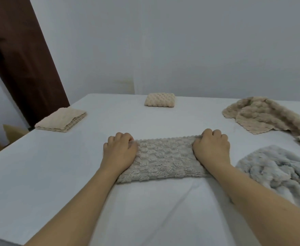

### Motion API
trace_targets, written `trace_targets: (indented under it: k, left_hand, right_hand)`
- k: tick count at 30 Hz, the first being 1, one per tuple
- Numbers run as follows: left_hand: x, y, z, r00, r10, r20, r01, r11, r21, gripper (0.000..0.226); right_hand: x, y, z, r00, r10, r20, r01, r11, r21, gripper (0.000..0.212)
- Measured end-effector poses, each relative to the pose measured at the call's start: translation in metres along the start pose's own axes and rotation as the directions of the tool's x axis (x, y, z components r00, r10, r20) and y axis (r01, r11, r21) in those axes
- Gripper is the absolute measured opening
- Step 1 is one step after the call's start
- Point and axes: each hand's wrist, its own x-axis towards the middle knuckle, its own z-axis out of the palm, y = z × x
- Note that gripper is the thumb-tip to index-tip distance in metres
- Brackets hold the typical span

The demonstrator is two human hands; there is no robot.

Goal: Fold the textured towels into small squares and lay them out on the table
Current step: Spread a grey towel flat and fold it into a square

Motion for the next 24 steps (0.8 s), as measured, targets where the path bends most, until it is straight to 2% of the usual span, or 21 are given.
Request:
trace_targets:
  k: [3, 5, 8, 10, 12, 15, 17, 18, 21, 24]
  left_hand:
    - [0.002, -0.003, 0.001, 1.0, 0.003, -0.017, -0.003, 1.0, -0.017, 0.014]
    - [0.001, -0.002, 0.002, 1.0, -0.008, -0.018, 0.008, 1.0, -0.022, 0.012]
    - [0.002, -0.002, 0.001, 1.0, -0.021, -0.001, 0.021, 1.0, -0.009, 0.024]
    - [0.003, -0.002, 0.0, 1.0, -0.004, 0.014, 0.004, 0.999, -0.032, 0.029]
    - [0.002, -0.002, -0.003, 1.0, 0.005, 0.031, -0.002, 0.994, -0.109, 0.03]
    - [0.003, 0.0, -0.016, 0.996, 0.016, 0.083, 0.002, 0.977, -0.215, 0.025]
    - [0.006, 0.0, -0.025, 0.985, 0.014, 0.171, 0.039, 0.952, -0.303, 0.02]
    - [0.008, -0.002, -0.029, 0.973, 0.011, 0.231, 0.07, 0.938, -0.339, 0.019]
    - [0.017, -0.006, -0.036, 0.927, 0.0, 0.375, 0.137, 0.931, -0.338, 0.017]
    - [0.024, -0.006, -0.04, 0.9, -0.03, 0.435, 0.173, 0.94, -0.294, 0.019]
  right_hand:
    - [-0.004, -0.003, 0.001, 0.999, 0.006, -0.05, -0.009, 0.998, -0.058, 0.016]
    - [-0.004, -0.005, -0.003, 0.999, 0.046, 0.021, -0.044, 0.998, -0.054, 0.017]
    - [0.003, -0.005, -0.01, 0.969, 0.114, 0.218, -0.109, 0.993, -0.034, 0.019]
    - [0.004, -0.006, -0.017, 0.958, 0.082, 0.273, -0.1, 0.994, 0.053, 0.018]
    - [0.006, -0.004, -0.02, 0.927, 0.059, 0.37, -0.148, 0.965, 0.215, 0.011]
    - [0.02, -0.004, -0.028, 0.811, 0.131, 0.57, -0.422, 0.806, 0.415, 0.02]
    - [0.034, -0.001, -0.033, 0.706, 0.128, 0.697, -0.565, 0.695, 0.444, 0.014]
    - [0.041, 0.001, -0.038, 0.644, 0.094, 0.76, -0.59, 0.694, 0.414, 0.004]
    - [0.058, 0.004, -0.057, 0.48, 0.046, 0.876, -0.548, 0.795, 0.259, 0.018]
    - [0.068, 0.008, -0.067, 0.391, 0.035, 0.92, -0.447, 0.881, 0.157, 0.029]
